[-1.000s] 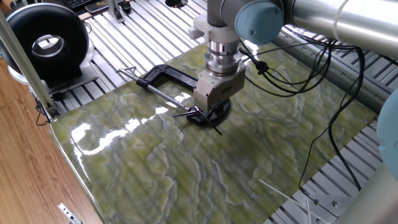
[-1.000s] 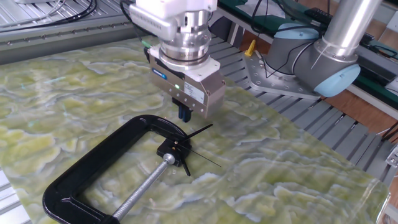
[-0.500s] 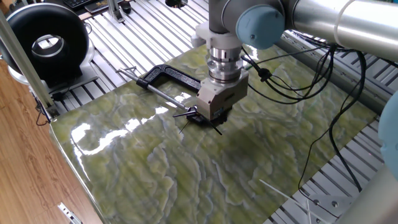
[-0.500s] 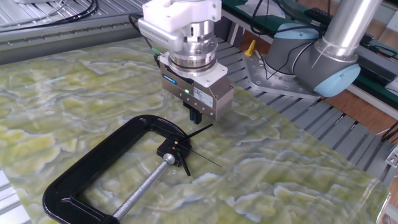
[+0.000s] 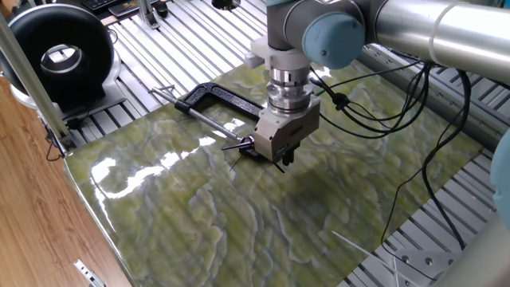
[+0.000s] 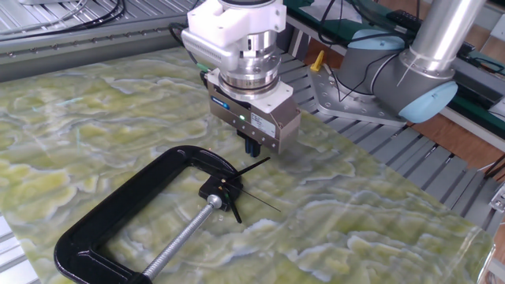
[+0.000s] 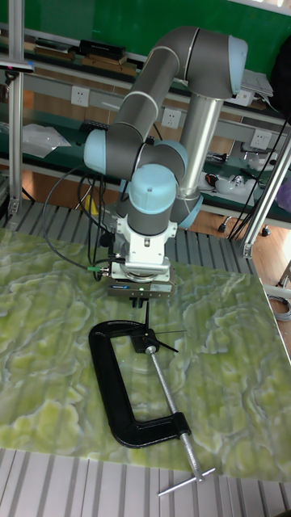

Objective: Turn the hands of a clock

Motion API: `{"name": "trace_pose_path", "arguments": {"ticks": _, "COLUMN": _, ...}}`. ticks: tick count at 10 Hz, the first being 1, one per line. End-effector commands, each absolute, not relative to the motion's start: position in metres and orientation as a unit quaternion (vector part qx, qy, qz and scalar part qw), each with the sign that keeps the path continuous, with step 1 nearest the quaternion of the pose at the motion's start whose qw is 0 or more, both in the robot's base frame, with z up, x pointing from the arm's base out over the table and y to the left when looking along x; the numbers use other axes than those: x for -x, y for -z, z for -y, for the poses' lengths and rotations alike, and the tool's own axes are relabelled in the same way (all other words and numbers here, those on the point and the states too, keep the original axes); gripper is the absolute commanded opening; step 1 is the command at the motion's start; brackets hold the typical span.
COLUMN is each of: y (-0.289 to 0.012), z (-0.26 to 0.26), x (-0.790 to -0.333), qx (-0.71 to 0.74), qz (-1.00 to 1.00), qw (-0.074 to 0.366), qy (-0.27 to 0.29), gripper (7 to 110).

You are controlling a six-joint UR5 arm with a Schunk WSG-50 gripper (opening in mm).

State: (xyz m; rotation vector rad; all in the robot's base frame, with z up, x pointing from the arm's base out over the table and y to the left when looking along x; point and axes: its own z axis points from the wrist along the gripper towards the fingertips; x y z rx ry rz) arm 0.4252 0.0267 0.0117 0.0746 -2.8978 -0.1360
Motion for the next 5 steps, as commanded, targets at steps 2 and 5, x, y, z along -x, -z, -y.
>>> {"name": "trace_pose_path", "arguments": {"ticks": 2, "y": -0.0054, "z": -0.0299, "x": -0.4245, "qx": -0.029, "qz": 0.991, "qw": 0.118, "qy": 0.050, "gripper": 7}}
{"name": "trace_pose_path", "arguments": {"ticks": 5, "y": -0.0046, "z": -0.0378, "x": -0.4230, "qx": -0.026, "qz": 0.991, "qw": 0.117, "qy": 0.061, "gripper": 7}}
